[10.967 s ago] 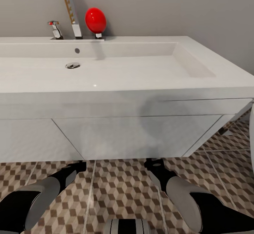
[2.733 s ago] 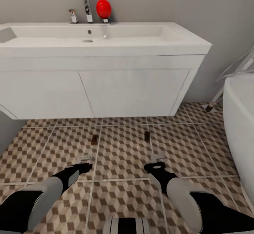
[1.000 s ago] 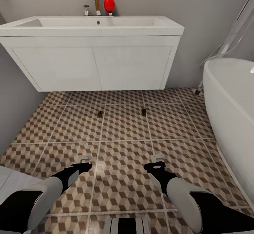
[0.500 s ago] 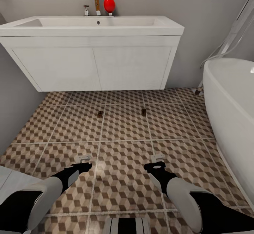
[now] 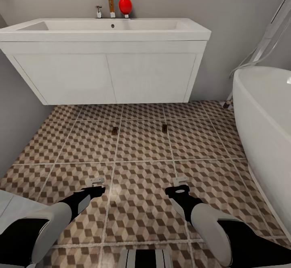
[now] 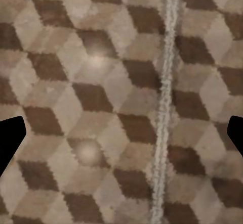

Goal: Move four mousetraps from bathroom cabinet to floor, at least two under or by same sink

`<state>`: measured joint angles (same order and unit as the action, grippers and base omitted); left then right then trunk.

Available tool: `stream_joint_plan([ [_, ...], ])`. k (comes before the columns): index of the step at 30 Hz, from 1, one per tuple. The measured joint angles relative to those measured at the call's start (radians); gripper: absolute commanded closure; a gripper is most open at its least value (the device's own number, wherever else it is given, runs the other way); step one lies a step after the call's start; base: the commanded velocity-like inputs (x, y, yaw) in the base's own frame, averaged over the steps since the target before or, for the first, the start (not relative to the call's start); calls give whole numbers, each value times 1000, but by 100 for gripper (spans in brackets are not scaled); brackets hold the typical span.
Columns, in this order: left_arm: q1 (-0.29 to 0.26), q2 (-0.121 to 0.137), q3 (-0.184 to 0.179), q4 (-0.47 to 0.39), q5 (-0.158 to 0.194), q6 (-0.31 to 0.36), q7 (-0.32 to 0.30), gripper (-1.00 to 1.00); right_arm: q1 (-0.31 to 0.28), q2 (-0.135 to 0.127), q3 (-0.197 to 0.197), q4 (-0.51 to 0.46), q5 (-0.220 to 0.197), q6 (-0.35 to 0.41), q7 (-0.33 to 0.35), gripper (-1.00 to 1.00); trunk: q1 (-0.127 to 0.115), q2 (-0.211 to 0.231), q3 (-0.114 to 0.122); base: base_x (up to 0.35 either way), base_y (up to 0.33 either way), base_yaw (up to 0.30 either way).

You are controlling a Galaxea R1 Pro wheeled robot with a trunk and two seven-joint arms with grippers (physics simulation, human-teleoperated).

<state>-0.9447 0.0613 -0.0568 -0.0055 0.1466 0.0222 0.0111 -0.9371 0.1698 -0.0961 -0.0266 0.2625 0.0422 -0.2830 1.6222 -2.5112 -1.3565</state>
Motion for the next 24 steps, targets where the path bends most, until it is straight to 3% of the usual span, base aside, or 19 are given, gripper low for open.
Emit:
stream_joint_plan([
  [24,0,-1,-1,-1,-1,0,1,-100,0,0,0,0,0,-1,1,-100,0,0,0,0,0,0],
])
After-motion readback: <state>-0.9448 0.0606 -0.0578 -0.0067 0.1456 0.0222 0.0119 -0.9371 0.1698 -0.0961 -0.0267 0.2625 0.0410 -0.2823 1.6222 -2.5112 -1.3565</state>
